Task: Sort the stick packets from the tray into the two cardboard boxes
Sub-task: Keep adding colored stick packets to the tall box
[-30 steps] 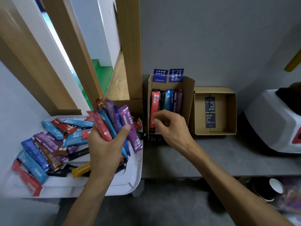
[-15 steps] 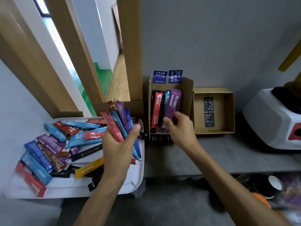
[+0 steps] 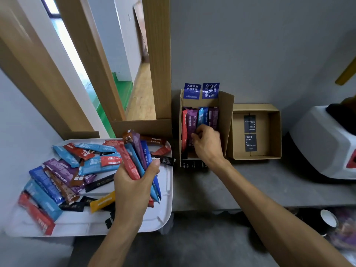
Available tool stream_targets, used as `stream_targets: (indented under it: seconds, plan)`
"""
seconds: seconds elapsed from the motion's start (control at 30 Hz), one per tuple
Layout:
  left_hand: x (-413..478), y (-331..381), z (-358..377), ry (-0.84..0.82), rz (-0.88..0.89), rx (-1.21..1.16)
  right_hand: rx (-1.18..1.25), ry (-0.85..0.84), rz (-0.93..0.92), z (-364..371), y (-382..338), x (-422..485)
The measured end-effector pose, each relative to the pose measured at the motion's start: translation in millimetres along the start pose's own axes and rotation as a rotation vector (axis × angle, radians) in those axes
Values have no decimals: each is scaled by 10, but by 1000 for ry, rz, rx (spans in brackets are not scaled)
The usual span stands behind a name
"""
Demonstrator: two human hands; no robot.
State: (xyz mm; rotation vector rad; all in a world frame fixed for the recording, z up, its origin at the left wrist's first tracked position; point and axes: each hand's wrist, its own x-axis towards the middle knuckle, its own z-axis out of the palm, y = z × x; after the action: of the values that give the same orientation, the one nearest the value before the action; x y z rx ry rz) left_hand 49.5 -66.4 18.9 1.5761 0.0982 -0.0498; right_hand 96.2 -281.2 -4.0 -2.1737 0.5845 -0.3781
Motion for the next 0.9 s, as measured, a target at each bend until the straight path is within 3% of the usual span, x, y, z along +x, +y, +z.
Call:
stream_targets:
  seconds: [0.27,0.9]
  plan:
    - [27,23,-17,-17,-8,-27,-191,-76,-1,-15,-2,76]
    - [67,58,-29,-45,-8,-76,13,-9,-47,-133,-136,-274]
